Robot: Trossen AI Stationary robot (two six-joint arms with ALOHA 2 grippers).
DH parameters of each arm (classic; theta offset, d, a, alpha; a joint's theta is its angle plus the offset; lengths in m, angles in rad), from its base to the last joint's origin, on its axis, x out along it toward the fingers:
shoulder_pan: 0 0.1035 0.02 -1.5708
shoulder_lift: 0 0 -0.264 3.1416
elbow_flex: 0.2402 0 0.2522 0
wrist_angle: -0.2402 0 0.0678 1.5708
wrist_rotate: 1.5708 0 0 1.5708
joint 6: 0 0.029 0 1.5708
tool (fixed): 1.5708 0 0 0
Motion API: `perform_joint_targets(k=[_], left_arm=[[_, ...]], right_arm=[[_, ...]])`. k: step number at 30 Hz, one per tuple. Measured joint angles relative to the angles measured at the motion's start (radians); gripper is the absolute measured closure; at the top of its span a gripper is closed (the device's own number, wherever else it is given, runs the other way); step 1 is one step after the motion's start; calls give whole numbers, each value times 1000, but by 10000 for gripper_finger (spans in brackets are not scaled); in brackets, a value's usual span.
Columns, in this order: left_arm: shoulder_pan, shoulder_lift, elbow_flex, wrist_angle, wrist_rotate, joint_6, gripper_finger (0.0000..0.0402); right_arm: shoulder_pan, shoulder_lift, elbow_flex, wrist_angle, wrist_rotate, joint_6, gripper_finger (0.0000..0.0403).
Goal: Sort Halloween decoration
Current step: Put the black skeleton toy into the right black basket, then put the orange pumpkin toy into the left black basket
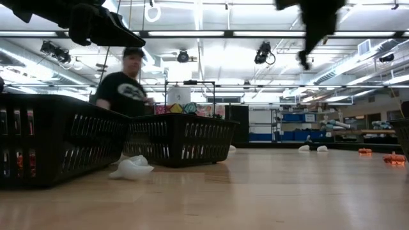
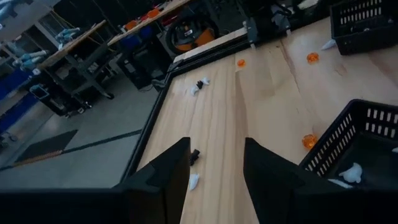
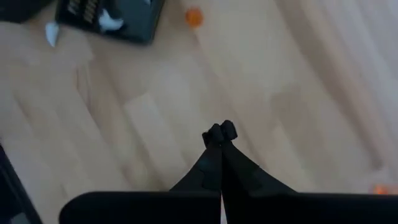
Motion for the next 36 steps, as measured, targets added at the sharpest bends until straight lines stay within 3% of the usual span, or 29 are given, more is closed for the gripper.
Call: perform_joint_targets(k=[10,15,19,22,28,32,36], left_arm=[[0,0,0,-42,0,-113,246],[0,0,0,-53,0,-146,246],[-1,0,0,-69,0,-166,246],[-13,0,0,-71,0,-183,246],[-53,0,0,-71,0,-184,246],[-70,0,0,-71,0,-184,246],[-74,0,0,-73,0,-180,246]], right_arm=[[291,-51,-100,4,-154,460,400],[364,-52,-141,71,-179,606,395],[386,-52,-197,109,-191,664,364],[386,-51,-215,92,-187,672,334],[316,-51,-216,-82,23,688,311],[217,-54,-239,-197,31,583,308],[63,-81,-366,-72,1,432,297]])
